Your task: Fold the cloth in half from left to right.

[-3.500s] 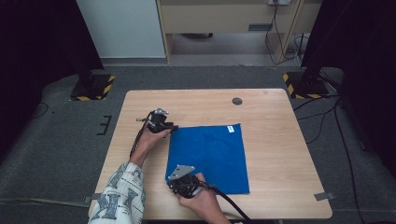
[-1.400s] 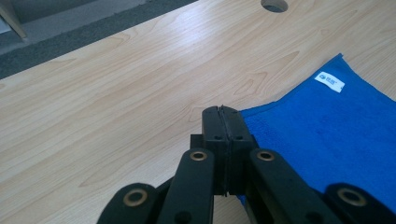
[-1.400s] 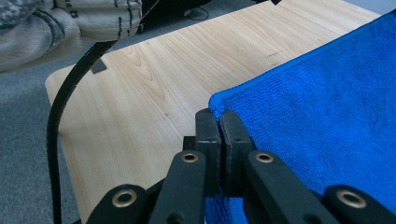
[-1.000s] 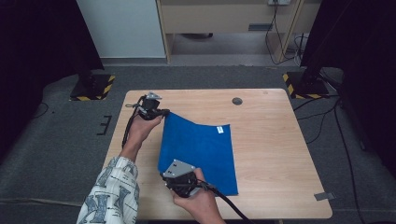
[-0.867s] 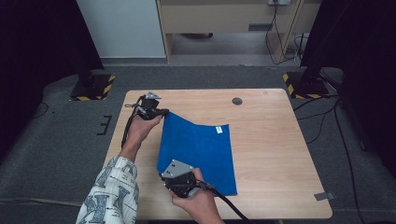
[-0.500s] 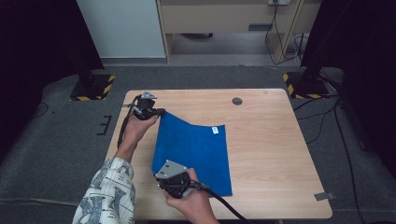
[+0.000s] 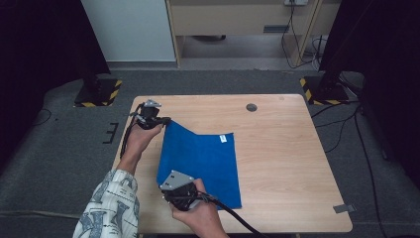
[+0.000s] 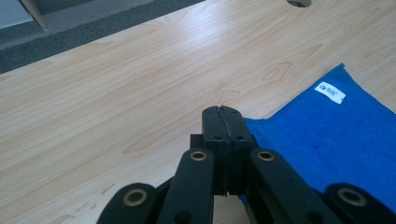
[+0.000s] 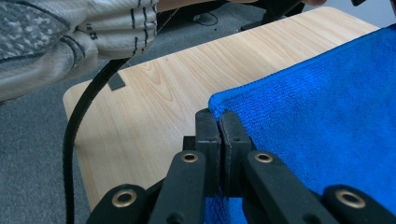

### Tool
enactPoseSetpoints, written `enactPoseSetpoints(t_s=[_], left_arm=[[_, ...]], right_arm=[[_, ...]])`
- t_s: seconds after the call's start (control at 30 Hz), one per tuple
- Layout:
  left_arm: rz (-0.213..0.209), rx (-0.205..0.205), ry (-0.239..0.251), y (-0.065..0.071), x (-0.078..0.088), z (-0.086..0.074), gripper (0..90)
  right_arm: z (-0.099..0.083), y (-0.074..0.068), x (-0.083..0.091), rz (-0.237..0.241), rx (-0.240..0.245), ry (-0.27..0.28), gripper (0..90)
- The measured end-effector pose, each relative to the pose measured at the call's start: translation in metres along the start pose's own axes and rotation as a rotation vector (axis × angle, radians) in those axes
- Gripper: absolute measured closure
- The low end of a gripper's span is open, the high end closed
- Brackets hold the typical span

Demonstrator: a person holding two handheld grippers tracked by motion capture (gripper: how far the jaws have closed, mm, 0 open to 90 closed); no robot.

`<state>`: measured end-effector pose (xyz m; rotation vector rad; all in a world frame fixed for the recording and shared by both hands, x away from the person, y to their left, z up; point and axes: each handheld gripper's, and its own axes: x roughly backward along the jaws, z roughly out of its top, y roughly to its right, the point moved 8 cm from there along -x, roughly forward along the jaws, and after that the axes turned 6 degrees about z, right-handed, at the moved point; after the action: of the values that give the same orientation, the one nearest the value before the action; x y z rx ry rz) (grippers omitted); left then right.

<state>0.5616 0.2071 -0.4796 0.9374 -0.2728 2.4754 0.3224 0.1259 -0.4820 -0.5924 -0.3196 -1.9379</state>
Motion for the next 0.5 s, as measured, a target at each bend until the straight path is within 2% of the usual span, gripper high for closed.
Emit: enactPoseSetpoints(t_s=[0.3, 0.37, 0.5], left_arm=[[-0.023, -0.018, -0.010, 0.027, -0.016, 0.011, 89.8], [-0.024, -0.038, -0.018, 0.034, -0.021, 0.013, 89.8], [-0.039, -0.040, -0.014, 0.050, -0.031, 0.018, 89.7]], right_arm=[[-0.014, 0.013, 0.024, -0.022, -0.024, 0.010, 88.3], [-0.020, 0.018, 0.032, -0.030, -0.039, 0.015, 88.3], [-0.031, 0.028, 0.045, -0.035, -0.067, 0.023, 88.3]])
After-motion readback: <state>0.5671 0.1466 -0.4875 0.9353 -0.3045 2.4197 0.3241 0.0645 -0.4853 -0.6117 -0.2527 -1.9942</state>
